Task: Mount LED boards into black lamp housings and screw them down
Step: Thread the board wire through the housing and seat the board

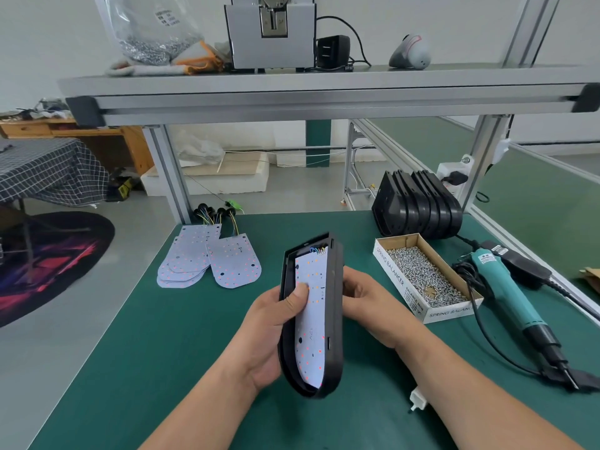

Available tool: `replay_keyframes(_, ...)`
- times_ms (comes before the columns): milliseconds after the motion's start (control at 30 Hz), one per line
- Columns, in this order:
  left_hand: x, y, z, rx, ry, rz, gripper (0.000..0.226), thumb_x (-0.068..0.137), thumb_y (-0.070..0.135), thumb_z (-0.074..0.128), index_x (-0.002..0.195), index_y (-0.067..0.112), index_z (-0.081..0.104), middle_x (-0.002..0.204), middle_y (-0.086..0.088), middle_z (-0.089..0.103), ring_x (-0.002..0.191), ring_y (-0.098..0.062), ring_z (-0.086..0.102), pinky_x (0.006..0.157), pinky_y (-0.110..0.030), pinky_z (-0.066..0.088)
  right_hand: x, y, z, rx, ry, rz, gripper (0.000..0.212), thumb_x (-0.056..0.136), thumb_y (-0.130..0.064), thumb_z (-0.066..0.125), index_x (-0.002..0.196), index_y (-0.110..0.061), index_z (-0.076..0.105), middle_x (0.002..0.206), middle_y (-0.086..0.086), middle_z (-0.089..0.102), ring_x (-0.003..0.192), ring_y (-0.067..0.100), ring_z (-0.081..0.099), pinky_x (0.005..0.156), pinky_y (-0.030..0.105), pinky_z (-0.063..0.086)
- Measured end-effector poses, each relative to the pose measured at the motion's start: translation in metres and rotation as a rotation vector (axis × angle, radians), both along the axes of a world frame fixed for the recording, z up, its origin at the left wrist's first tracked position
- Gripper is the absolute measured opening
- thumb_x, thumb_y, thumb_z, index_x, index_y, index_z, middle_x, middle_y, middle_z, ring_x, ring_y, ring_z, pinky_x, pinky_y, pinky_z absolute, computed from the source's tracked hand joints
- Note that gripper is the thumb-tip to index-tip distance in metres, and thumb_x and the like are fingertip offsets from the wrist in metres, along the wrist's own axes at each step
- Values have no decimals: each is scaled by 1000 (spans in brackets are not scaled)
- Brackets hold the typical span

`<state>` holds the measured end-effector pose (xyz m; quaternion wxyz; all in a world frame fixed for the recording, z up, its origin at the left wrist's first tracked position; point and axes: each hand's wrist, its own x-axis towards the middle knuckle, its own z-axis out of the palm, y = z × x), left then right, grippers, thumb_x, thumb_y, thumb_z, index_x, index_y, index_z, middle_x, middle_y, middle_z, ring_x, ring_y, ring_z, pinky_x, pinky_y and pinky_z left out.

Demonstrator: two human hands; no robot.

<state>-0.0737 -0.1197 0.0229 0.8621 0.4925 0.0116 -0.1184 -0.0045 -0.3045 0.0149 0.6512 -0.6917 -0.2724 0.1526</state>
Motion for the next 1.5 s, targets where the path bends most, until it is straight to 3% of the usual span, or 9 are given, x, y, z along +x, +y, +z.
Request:
replay_keyframes(100, 2, 2, -2, -16, 9, 37, 39, 93, 30, 75, 117, 0, 77, 112, -24, 76, 86, -31, 77, 70, -38, 62, 7, -2, -2, -67, -80, -155, 13, 95, -17, 71, 107, -12, 71, 95, 35, 65, 79, 22, 54, 69, 48, 49)
replay_keyframes(200, 4, 3, -5, 19, 23, 78, 33, 90, 27, 79, 112, 2, 79, 113, -24, 77, 88, -33, 77, 73, -41, 63, 16, -7, -3, -159, -203, -393, 13, 92, -12, 70, 84, -22, 65, 66, 0, 54, 64, 14, 44, 64, 33, 38)
replay_keyframes(333, 5, 1, -8, 37, 26, 84, 41, 89, 29, 77, 118, 1, 76, 119, -26, 75, 95, -36, 75, 79, -46, 63, 13, -10, -1, -187, -270, -406, 10, 92, -27, 71, 85, -32, 66, 68, -2, 45, 65, 12, 39, 63, 35, 35)
replay_keyframes(500, 12, 4, -15, 83, 47, 194, 38, 96, 22, 71, 124, -3, 71, 122, -26, 75, 103, -40, 75, 84, -51, 64, 14, -20, 4, -206, -150, -409, 33, 99, -26, 73, 130, -27, 65, 85, 4, 68, 78, 13, 61, 84, 41, 52)
replay_keyframes(733, 15, 4, -20, 223, 70, 246, 26, 104, 17, 66, 121, -2, 71, 115, -20, 79, 105, -42, 77, 93, -59, 62, -9, -80, 47, -573, -341, -280, 11, 94, -42, 72, 104, -46, 75, 91, -28, 70, 74, 0, 60, 70, 11, 46)
replay_keyframes(1100, 16, 2, -19, 332, 83, 281, 22, 104, 19, 67, 116, 1, 74, 110, -14, 81, 101, -35, 79, 88, -51, 64, -70, -144, 29, -922, -220, 142, 33, 84, -34, 70, 115, -46, 72, 133, -25, 50, 100, 10, 63, 81, 22, 52)
replay_keyframes(1267, 14, 2, -17, 276, 109, 226, 23, 103, 16, 67, 119, 1, 73, 113, -18, 80, 101, -38, 79, 76, -46, 67, -55, -112, 15, -945, -366, -20, 9, 89, -32, 75, 98, -32, 76, 108, -18, 57, 103, 2, 59, 95, 26, 46)
replay_keyframes(1400, 7, -6, -15, 287, 80, 136, 24, 102, 16, 68, 123, 4, 71, 117, -15, 80, 106, -36, 78, 79, -44, 67, -45, -60, -1, -914, -494, -262, 14, 88, -34, 72, 86, -29, 58, 91, -9, 59, 86, 14, 58, 75, 37, 44)
replay_keyframes(1500, 2, -17, -17, 447, 30, 123, 17, 105, 13, 65, 119, 7, 73, 116, -10, 81, 105, -32, 79, 91, -51, 64, -28, -43, -9, -772, -463, -417, 10, 91, -21, 63, 100, -24, 59, 94, -5, 70, 84, 16, 61, 68, 30, 42)
